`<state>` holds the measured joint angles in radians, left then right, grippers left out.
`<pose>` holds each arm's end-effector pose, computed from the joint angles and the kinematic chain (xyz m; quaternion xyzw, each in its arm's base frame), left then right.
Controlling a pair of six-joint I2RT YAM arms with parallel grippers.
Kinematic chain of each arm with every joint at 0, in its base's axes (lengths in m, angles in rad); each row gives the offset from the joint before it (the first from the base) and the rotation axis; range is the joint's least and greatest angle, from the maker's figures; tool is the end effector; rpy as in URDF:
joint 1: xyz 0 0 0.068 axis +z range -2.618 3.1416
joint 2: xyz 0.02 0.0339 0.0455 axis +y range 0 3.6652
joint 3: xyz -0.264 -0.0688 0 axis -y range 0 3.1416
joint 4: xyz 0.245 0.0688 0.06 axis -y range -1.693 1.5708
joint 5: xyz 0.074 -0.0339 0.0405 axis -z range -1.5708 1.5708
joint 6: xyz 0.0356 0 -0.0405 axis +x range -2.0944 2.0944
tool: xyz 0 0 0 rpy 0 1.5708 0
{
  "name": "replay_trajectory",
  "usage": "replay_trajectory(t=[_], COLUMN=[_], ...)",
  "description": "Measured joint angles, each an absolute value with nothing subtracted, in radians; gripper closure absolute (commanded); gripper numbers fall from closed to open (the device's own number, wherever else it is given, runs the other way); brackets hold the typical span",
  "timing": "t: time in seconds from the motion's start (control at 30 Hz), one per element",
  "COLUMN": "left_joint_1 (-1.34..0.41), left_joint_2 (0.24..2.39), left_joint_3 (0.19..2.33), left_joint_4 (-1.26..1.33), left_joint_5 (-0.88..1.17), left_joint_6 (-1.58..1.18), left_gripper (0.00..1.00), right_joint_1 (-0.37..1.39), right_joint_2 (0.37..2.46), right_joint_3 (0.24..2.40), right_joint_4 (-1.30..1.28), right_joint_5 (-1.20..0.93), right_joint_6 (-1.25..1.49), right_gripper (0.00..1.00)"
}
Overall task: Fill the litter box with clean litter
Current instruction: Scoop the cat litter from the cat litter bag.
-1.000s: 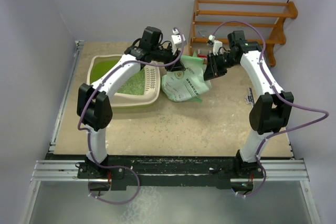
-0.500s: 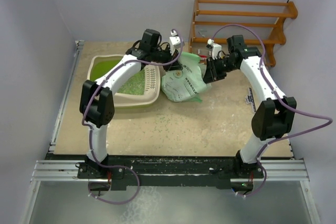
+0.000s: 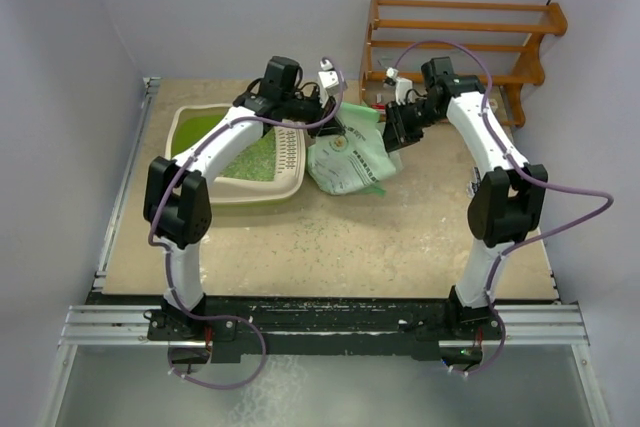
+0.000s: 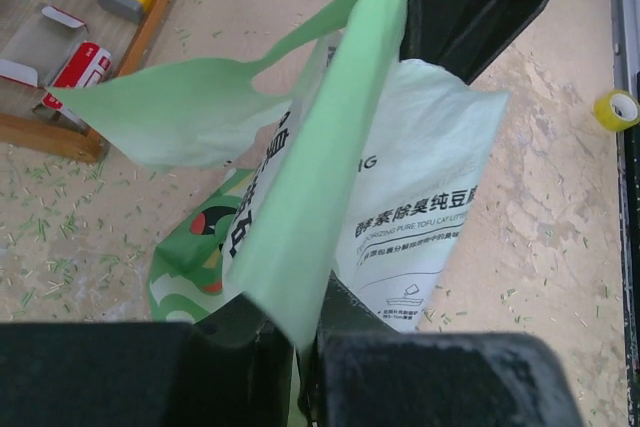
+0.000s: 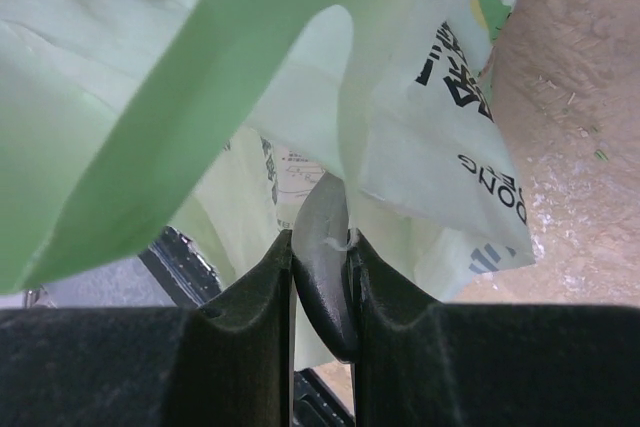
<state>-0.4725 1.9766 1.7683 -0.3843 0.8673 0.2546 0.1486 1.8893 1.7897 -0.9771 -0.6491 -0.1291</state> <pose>0.3944 -0.2321 0.3099 0.4694 0.6785 -0.4151 0.3835 0.3934 0.0806 0.3094 -0.2044 0.8994 0.3114 0.2287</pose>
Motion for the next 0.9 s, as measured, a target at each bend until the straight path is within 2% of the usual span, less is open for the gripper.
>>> replay_trajectory(t=[0.2, 0.57, 0.9], left_joint_1=[-0.465, -0.465, -0.466], left_joint_2=[1.936, 1.931, 1.969], left_joint_3=[1.754, 1.730, 1.686], left_joint_4=[-0.327, -0.245, -0.220], left_joint_5=[0.874, 0.879, 0.878], left_joint_6=[0.219, 0.167, 0.157], left_gripper=[0.97, 0.97, 0.97], right_joint_1=[0.168, 0.212, 0.220], right_joint_2=[1.909, 1.892, 1.964], right_joint_3=[1.795, 1.619, 1.617], right_joint_4=[-0.978, -0.899, -0.875], right_joint_5=[-0.625, -0.574, -0.611], right_joint_6=[-0.122, -0.120, -0.119], right_gripper=[1.00, 1.00, 1.00])
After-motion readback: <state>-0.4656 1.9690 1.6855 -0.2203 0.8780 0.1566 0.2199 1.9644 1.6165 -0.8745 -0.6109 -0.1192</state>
